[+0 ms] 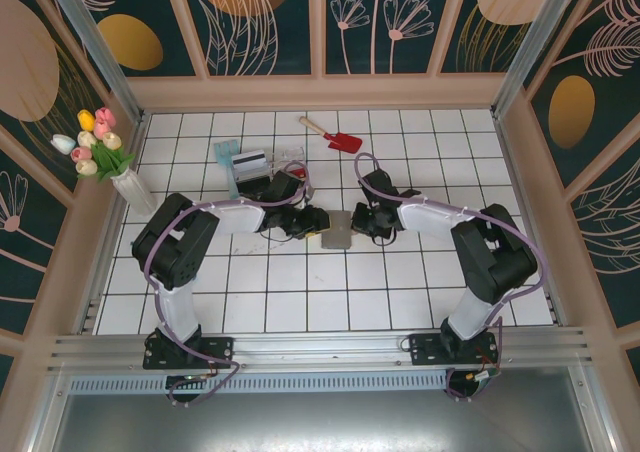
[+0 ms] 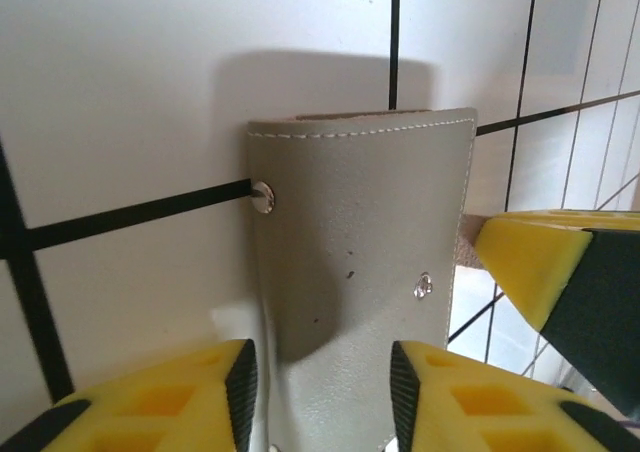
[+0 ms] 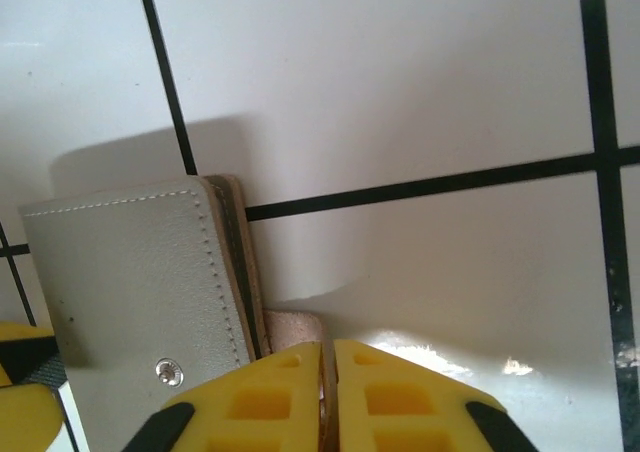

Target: Take the credit cards out of the card holder

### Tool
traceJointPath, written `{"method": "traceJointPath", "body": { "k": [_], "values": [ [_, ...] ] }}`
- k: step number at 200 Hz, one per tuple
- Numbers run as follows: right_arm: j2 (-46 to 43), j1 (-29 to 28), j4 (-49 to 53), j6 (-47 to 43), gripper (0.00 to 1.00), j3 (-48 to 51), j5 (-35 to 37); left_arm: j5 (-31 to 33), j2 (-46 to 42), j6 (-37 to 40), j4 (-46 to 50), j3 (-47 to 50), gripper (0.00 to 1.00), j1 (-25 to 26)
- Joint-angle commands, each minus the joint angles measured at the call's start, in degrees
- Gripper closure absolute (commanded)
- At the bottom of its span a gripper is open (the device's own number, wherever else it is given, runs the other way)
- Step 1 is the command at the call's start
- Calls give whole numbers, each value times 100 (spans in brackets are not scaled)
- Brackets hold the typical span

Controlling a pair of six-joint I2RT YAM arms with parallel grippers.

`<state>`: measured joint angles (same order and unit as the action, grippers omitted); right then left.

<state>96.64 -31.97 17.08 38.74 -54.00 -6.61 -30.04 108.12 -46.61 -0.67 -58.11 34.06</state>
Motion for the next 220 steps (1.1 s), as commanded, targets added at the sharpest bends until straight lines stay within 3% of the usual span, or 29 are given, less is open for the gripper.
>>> {"method": "traceJointPath", "body": {
  "k": [1, 55, 103, 136, 173, 220],
  "values": [
    [-162, -35, 183, -270, 93, -221, 232, 493, -368, 80, 277, -219, 50, -64],
    [-607, -225, 297, -786, 96, -376, 23, 2512, -1465, -466, 219, 477, 23, -104],
    [-709, -343, 16, -364, 97, -512, -597, 3013, -2096, -1806, -1512, 1787, 2, -110],
    [-713, -558, 52, -261, 97, -761, -635, 2884, -2467, -1649, -1819, 2203, 1, -108],
    [-682, -947, -363, 530, 97, -774, 57, 3732, -3279, -1894, -1684, 2805, 2, -105],
    [-406, -1172, -624, 480, 98, -1086, -176, 3981, -3862, -2132, -2049, 3344, 2, -105]
  ]
}}
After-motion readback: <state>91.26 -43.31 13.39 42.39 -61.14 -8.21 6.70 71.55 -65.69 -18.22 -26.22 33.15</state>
